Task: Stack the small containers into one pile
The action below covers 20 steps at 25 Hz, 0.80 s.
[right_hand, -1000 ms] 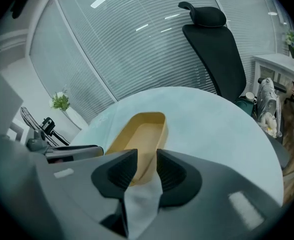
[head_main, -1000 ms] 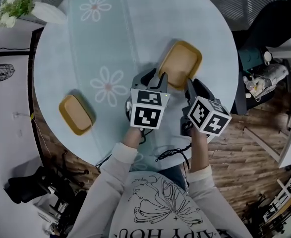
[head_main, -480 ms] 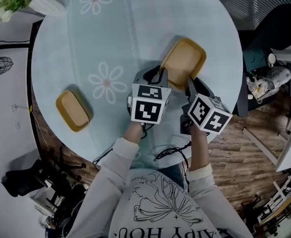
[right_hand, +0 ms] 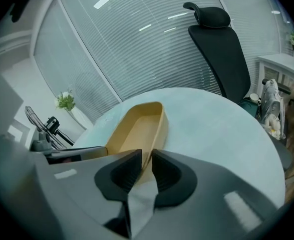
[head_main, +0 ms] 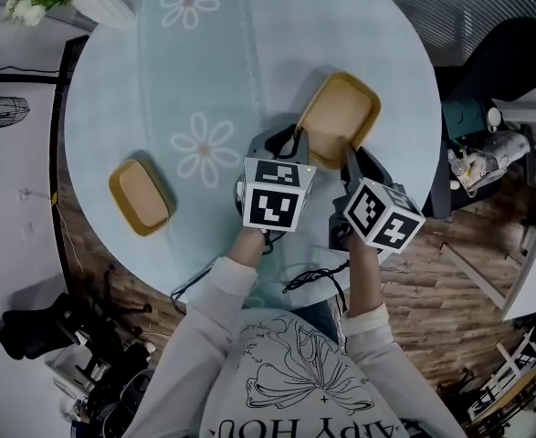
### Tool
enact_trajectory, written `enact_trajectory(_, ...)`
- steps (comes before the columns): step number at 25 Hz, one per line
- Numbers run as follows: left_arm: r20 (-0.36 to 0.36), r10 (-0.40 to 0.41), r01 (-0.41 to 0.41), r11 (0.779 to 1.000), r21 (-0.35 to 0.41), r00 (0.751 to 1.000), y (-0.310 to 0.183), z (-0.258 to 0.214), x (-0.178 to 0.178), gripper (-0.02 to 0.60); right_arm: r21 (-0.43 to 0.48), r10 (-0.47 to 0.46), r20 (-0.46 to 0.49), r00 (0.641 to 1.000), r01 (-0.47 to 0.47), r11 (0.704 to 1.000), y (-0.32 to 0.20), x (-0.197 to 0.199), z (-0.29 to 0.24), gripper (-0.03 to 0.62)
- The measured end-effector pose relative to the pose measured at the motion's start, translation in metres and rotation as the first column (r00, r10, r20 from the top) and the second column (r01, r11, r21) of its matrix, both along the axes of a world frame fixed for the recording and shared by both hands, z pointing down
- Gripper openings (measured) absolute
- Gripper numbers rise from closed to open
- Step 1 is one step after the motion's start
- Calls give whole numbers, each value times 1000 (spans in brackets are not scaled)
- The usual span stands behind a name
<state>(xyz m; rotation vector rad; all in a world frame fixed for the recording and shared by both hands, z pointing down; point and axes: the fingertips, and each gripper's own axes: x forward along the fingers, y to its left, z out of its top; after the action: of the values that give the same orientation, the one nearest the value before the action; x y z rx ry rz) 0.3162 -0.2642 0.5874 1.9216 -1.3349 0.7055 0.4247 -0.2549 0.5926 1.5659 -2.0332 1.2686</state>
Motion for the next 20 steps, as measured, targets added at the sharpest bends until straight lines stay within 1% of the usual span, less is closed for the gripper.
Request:
enact_trajectory(4, -16, -40, 41, 999, 36, 999, 7, -22, -17, 41, 35, -25, 2, 1000, 25, 999, 4, -17, -21, 72)
enact_trajectory(9, -31, -120, 122, 989, 80, 992, 26, -50, -55, 40, 76, -95, -7, 995, 95, 993, 14, -53, -49, 71)
enact_trajectory(15, -59, -213, 218, 969, 113, 975, 56, -82, -120, 35, 110, -204, -21, 979, 206, 972, 33, -118, -76, 71)
enact_trajectory(20, -65, -293, 299, 943, 144, 954, 89, -104, -178, 35, 141, -296, -32, 955, 298, 944, 52, -178, -98, 67)
